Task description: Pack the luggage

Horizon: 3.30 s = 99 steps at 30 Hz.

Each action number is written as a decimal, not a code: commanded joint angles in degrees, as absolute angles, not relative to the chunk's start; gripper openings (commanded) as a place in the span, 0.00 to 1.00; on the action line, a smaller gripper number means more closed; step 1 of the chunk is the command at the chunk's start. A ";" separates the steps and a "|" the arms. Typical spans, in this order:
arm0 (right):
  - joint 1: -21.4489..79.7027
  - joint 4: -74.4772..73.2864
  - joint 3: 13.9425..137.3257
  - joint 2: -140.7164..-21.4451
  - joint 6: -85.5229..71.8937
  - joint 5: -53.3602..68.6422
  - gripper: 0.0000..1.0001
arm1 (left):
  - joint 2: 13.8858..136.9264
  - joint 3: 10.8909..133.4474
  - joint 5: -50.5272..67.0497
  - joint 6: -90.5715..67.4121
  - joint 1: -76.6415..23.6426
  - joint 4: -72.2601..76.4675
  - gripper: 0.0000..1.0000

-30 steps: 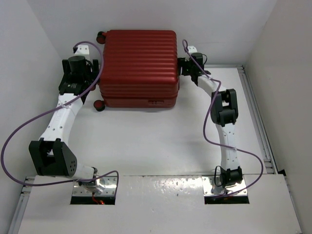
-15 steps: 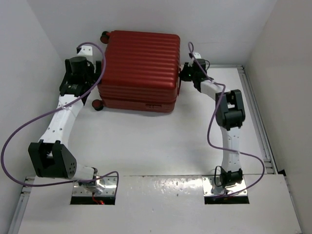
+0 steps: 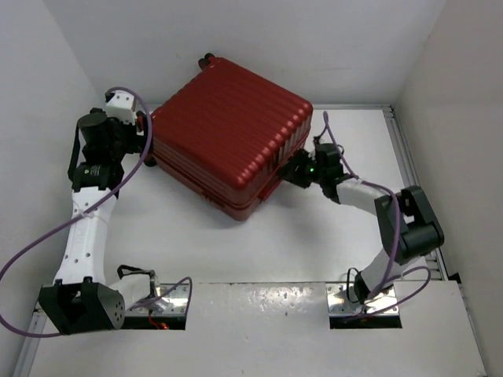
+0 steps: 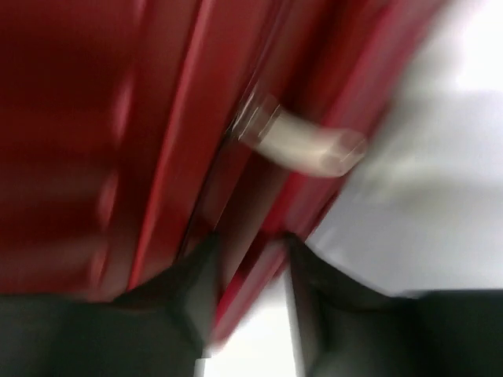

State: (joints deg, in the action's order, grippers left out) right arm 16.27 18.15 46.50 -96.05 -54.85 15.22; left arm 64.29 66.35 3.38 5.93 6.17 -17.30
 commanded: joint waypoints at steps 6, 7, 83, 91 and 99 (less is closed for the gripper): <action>24.43 9.10 42.90 -75.98 -38.90 26.38 0.69 | 62.67 80.32 34.60 11.43 5.47 -28.47 0.98; 24.87 7.57 42.89 -74.55 -33.71 25.50 0.69 | 62.67 80.33 34.63 11.43 5.45 -28.48 0.98; 19.68 49.99 18.47 -74.79 -18.37 13.55 0.60 | 89.12 54.93 2.19 -8.00 -43.15 -11.51 0.55; 21.45 60.03 19.86 -81.29 -19.95 13.00 0.58 | 89.12 54.40 2.90 -9.05 -43.15 -11.51 0.55; 22.94 61.78 22.68 -83.93 -24.08 19.07 0.64 | 89.65 54.40 1.76 -9.58 -43.15 -10.99 0.55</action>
State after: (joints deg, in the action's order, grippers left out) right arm 22.04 55.22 20.27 -83.59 -22.26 16.05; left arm 89.65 55.64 -2.37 -1.87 -44.91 -12.08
